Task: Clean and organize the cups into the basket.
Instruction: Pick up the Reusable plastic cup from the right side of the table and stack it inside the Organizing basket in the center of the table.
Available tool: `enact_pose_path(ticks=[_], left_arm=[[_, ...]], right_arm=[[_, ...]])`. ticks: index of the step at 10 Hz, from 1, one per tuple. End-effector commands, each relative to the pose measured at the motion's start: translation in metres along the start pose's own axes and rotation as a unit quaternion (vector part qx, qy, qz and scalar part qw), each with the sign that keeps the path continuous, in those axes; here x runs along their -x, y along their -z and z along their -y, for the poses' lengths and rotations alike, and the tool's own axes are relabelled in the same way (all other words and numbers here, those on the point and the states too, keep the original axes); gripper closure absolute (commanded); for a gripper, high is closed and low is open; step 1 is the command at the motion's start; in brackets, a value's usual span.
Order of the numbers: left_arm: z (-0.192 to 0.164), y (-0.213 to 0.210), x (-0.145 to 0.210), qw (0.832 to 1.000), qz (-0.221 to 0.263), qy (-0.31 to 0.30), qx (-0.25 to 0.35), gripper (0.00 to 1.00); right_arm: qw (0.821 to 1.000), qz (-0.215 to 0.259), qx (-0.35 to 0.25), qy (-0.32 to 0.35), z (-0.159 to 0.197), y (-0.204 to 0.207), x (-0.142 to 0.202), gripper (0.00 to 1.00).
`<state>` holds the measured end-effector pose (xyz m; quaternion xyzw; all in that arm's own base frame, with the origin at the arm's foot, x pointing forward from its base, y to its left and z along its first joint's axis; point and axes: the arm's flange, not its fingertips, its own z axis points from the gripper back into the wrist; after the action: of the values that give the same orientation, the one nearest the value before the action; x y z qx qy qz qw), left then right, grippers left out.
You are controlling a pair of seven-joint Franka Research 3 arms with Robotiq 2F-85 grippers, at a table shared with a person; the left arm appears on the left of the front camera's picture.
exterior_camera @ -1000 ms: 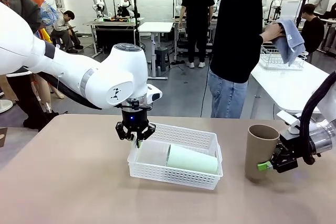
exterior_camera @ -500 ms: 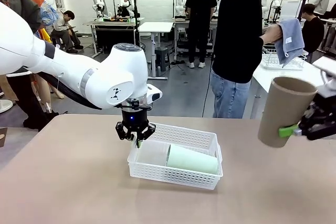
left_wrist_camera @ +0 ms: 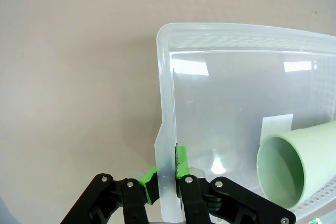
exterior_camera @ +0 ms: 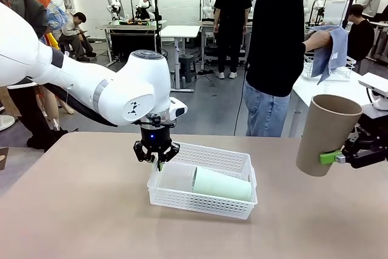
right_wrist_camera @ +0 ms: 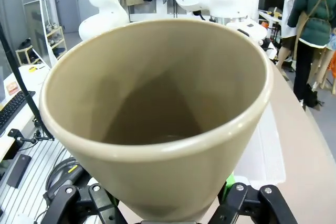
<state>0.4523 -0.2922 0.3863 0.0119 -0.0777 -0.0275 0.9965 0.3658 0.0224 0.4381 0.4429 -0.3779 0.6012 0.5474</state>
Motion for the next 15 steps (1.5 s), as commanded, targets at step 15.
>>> enact_pose_path(ticks=[15], left_arm=[[0.0, -0.001, 0.0, 1.0, 0.0, 0.001, -0.001, 1.0]], right_arm=[[0.877, -0.477, 0.055, 0.017, 0.152, 0.243, -0.059, 0.19]])
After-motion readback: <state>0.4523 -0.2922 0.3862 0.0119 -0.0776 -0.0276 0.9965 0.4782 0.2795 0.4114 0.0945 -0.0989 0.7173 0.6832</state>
